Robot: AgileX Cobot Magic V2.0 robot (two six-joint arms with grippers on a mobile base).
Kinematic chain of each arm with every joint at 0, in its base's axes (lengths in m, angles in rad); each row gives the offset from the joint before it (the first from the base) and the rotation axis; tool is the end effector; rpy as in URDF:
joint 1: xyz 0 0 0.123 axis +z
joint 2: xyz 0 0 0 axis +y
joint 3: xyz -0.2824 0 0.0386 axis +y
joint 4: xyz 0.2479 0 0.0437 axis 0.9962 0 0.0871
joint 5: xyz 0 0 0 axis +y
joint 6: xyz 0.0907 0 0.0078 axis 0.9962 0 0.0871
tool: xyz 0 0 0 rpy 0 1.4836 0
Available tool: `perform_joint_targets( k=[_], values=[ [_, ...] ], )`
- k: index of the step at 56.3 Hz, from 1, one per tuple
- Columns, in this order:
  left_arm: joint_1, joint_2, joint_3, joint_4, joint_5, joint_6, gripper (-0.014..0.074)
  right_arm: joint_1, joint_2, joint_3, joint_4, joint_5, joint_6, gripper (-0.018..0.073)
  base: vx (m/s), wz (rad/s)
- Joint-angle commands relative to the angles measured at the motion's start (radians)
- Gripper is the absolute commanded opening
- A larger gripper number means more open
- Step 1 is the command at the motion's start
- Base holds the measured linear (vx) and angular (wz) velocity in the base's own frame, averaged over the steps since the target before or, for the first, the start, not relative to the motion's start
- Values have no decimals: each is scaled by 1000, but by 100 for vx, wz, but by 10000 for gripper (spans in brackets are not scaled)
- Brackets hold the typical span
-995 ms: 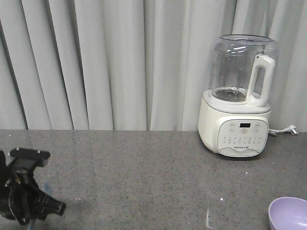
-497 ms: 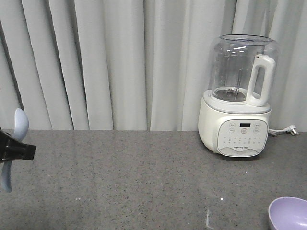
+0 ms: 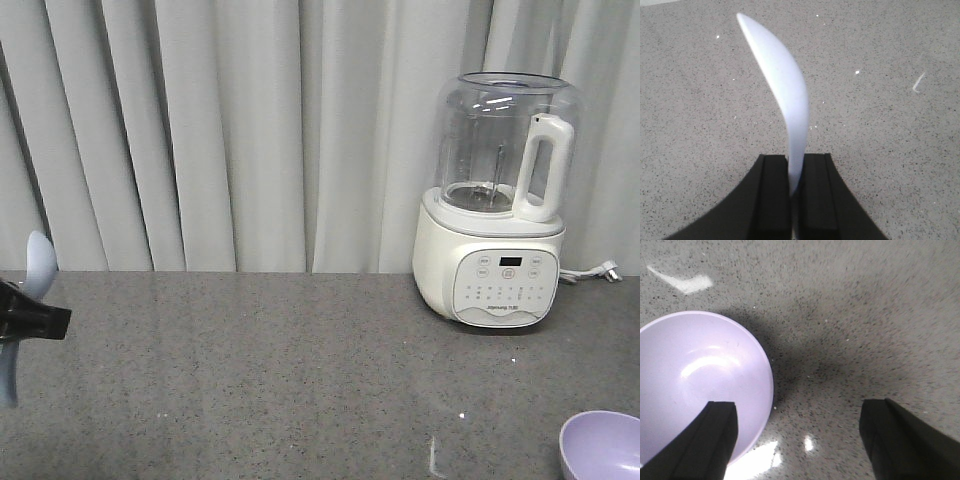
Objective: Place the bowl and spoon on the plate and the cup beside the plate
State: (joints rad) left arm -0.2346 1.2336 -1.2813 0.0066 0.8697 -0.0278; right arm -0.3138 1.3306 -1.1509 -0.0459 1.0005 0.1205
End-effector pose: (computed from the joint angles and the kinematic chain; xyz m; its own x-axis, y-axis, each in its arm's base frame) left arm 0.2491 -0.0591 0.3966 -0.6573 0.1329 -0.7418 0.2134 0.9769 -0.0141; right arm 0.2498 -0.0848 0.3243 -0.8095 0.3631 -0.4614 0.4046 0.9145 0.0099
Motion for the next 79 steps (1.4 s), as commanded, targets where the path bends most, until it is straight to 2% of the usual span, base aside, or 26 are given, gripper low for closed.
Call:
perform_joint_targets(
  k=[1,28,47,53,56,62,64,79],
  values=[
    [-2,-26,-31,-7,-63,0,-6,-36,18,-24,111,-90,-69,546,0,0],
    [-2,-26,-31,-7,-63,0,-6,-36,184,-24,147,-160,-158,532,0,0],
    [-2,-26,-31,-7,-63,0,-6,-36,291,-24,238,-197,-249,490,0,0],
    [-2,-26,-31,-7,-63,0,-6,-36,308,-24,236,-205,-252,401,0,0],
    [-2,-26,-31,-7,-63,0,-6,-36,309,-24,235,-210,-252,310,0,0],
    [-2,-26,-31,-7,-63,0,-6,-36,305,-24,235,-213,-262,41,0,0],
    [-2,-26,-31,-7,-63,0,-6,-36,303,-24,235,-212,-263,-15,0,0],
    [-2,-26,-31,-7,-83,0,-6,-29,170,-30,266,-229,-275,-11,0,0]
  ],
)
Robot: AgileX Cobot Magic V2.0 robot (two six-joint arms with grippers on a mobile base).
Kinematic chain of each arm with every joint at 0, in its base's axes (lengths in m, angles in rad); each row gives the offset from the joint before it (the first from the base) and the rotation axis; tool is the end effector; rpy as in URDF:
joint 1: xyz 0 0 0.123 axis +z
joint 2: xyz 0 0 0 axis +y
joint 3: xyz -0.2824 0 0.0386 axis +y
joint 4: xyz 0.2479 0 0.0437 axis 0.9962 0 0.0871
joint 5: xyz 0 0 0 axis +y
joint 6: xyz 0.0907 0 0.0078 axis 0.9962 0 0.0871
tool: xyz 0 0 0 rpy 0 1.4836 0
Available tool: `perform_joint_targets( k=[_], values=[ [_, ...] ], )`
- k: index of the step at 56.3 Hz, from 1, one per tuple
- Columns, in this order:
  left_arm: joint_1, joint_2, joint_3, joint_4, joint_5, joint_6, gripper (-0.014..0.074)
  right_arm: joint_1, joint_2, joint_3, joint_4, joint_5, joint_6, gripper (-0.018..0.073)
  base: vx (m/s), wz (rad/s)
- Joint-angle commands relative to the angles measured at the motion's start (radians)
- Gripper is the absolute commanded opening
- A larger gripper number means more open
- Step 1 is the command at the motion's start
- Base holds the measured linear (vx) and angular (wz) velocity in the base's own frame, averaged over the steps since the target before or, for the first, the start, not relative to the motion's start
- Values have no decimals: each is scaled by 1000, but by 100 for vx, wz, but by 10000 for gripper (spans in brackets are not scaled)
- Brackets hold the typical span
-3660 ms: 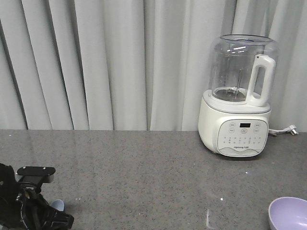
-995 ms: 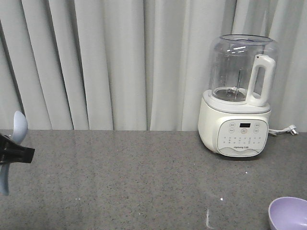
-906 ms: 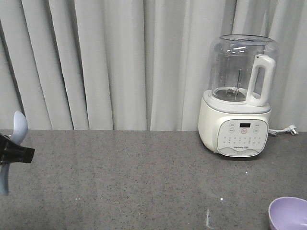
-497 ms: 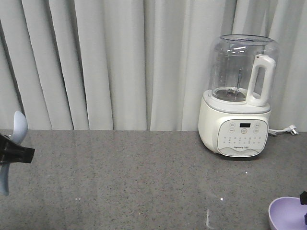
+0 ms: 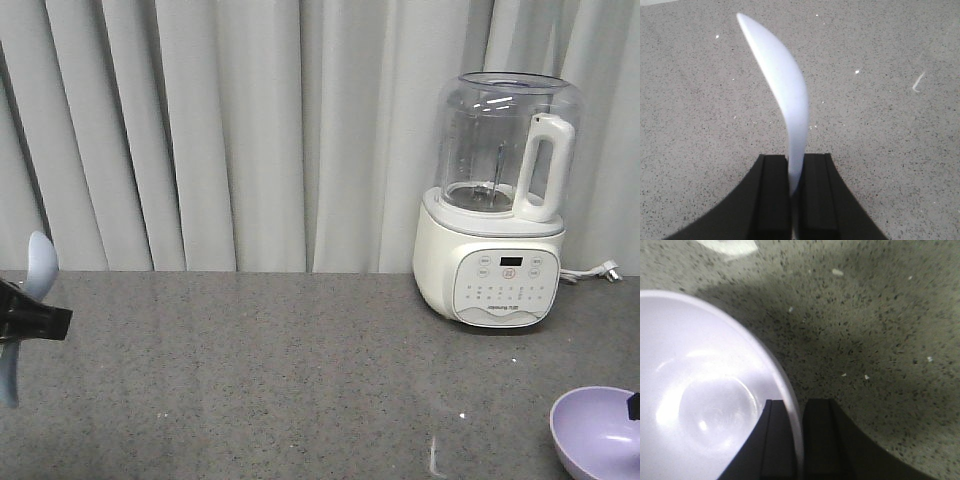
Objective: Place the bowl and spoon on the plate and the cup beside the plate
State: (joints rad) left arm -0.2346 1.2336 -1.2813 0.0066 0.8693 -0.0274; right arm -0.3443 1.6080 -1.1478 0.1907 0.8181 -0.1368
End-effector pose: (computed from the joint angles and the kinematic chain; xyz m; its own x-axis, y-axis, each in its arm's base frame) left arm 0.2491 -0.0591 0.3966 -0.6569 0.1332 -0.7421 0.2137 0.9768 -0.0138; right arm 0.3099 -0.0977 0.2493 -0.8726 0.3070 -0.3798 0.2800 0.9517 0.1259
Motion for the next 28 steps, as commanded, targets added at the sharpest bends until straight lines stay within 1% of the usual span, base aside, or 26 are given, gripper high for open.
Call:
perform_joint_targets(
  k=[1,9,14,18,22,24,28],
  values=[
    [-2,-26,-31,-7,-87,0,-6,1,-121,-33,33,-49,-21,-11,0,0],
    [-2,-31,-31,-7,-107,0,-6,1,-283,-33,128,-66,-93,-11,0,0],
    [-2,-49,-31,-24,-123,0,-6,1,-388,-33,217,-68,-158,-11,0,0],
    [-2,-73,-31,-25,-145,0,-6,1,-482,-33,298,-69,-227,-10,0,0],
    [-2,-103,-31,-25,-158,-1,-6,1,-556,-33,358,-69,-279,-10,0,0],
    [-2,-117,-31,-25,-159,-1,-6,1,-595,-33,379,-67,-305,-10,0,0],
    [-2,-148,-31,-25,-152,-1,-6,1,-668,-32,404,-60,-323,-10,0,0]
  ],
)
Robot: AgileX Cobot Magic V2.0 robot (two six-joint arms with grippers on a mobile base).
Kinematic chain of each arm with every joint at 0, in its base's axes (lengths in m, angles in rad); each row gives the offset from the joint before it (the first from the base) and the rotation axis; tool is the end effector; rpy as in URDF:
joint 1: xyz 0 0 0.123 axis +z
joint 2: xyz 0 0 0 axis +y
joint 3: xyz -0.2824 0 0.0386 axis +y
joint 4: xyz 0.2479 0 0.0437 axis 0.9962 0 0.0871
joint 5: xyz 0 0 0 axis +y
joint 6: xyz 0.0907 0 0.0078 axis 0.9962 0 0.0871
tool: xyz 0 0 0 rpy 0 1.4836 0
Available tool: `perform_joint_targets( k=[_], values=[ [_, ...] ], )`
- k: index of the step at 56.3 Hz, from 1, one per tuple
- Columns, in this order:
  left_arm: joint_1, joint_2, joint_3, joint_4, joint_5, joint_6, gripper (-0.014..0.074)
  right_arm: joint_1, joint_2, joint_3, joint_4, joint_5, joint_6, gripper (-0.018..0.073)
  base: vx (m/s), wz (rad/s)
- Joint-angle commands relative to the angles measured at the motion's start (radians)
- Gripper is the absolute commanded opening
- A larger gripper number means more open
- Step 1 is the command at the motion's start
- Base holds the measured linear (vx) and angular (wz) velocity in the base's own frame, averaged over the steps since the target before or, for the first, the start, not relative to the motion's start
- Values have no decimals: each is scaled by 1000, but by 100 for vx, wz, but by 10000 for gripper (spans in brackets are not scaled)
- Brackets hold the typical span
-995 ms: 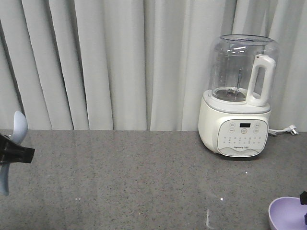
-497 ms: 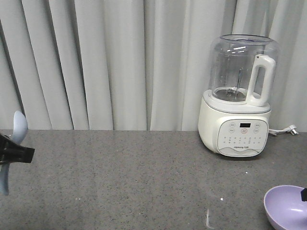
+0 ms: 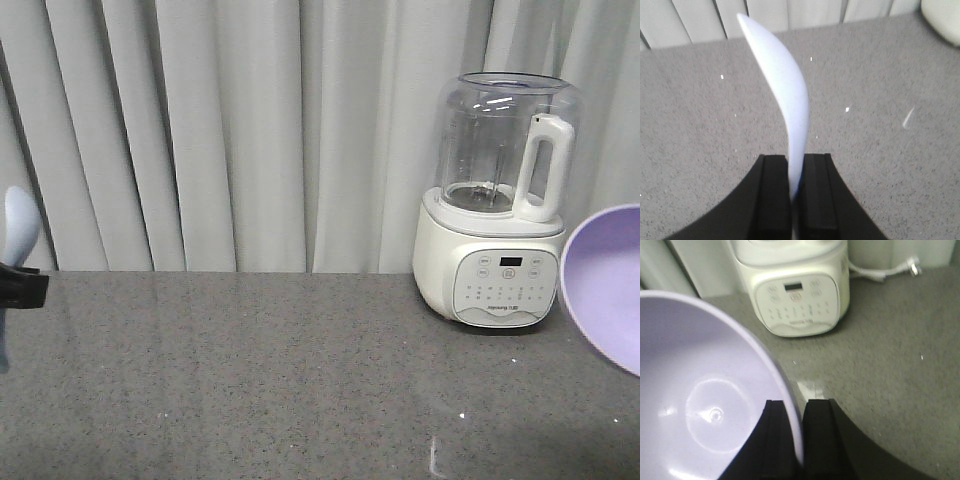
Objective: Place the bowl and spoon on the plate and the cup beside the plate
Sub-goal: 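Carry spoon and bowl while driving to the counter with the blue plate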
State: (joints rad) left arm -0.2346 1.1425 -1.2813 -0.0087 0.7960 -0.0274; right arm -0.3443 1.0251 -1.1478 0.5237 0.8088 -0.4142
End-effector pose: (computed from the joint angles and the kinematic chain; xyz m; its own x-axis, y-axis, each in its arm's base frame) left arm 0.2273 -0.0549 0.4243 -0.5325 0.0928 -0.8413 0.2198 0.9750 -0.0315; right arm 0.1998 -0.0366 0.4154 -0.4739 0.1354 -0.8701 0.0038 0.9884 0.1518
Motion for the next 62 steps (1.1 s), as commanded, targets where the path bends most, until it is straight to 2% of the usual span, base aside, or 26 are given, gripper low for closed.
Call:
perform_joint_targets(
  k=[1,11,25,31,62],
  values=[
    [-2,-66,-31,-10,-74,-1,-6,1,-104,-32,74,-46,-46,-10,0,0],
    [-2,-155,-31,-10,-43,-1,-6,1,-217,-32,81,-3,-45,-10,0,0],
    [-2,-255,-31,-10,-65,-3,-6,1,-234,-32,118,-4,-45,-8,0,0],
    [-2,-268,-31,-10,-66,-3,-6,1,-234,-32,141,-4,-45,-8,0,0],
    [-2,-264,-31,-10,-65,-3,-6,0,-234,-32,140,-4,-45,-8,0,0]
  ],
)
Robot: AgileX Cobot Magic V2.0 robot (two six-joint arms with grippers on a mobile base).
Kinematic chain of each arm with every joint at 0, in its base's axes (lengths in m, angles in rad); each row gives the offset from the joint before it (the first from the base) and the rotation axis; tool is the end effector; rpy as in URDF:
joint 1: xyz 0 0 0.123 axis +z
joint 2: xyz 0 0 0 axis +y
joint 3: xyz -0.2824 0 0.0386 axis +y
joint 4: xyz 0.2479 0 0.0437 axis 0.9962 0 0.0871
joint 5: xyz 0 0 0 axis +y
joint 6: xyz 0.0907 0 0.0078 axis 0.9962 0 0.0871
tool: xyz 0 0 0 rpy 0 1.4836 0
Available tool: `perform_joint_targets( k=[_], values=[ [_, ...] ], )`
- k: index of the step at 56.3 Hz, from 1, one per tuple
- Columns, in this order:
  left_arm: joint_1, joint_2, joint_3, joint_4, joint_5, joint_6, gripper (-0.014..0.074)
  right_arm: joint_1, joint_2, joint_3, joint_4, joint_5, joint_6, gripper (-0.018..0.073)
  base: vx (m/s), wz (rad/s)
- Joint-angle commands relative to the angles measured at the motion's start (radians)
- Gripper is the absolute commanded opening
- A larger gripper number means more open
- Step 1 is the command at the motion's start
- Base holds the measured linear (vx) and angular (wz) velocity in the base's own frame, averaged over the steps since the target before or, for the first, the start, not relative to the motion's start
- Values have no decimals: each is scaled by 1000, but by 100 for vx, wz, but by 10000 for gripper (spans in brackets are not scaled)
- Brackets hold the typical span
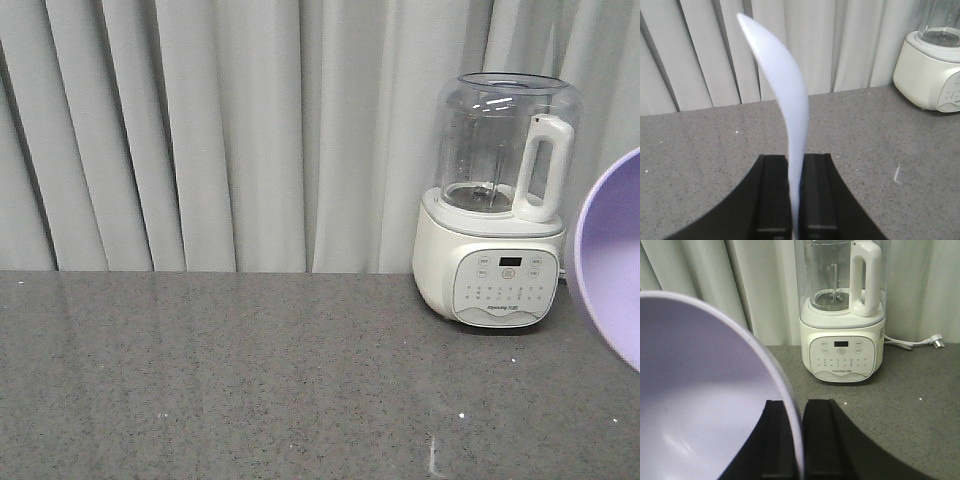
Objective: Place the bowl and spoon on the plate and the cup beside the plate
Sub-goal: 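Carry spoon and bowl while driving to the counter with the blue plate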
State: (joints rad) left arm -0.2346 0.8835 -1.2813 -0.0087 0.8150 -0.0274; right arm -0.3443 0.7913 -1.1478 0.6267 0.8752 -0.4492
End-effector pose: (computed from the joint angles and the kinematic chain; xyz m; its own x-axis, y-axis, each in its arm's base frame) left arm 0.1442 -0.0350 0.4725 -0.3229 0.0429 -0.9455 0.2276 0.9732 -0.0336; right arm 0.1296 -0.0029 0.4523 -0.3005 0.0938 -0.9492 -0.1044 0.9859 0.1305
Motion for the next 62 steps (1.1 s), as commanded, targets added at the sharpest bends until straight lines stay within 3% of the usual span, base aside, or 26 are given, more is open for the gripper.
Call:
perform_joint_targets(
  k=[1,25,62],
  values=[
    [-2,-5,-31,-10,-84,-3,-6,0,-1,-32,37,-71,-10,-8,0,0],
    [-2,-5,-31,-10,-83,-3,-6,0,2,-32,37,-71,-10,-8,-4,-16],
    [-2,-5,-31,-10,-83,-3,-6,0,2,-32,37,-71,-10,-8,-14,-55]
  ],
)
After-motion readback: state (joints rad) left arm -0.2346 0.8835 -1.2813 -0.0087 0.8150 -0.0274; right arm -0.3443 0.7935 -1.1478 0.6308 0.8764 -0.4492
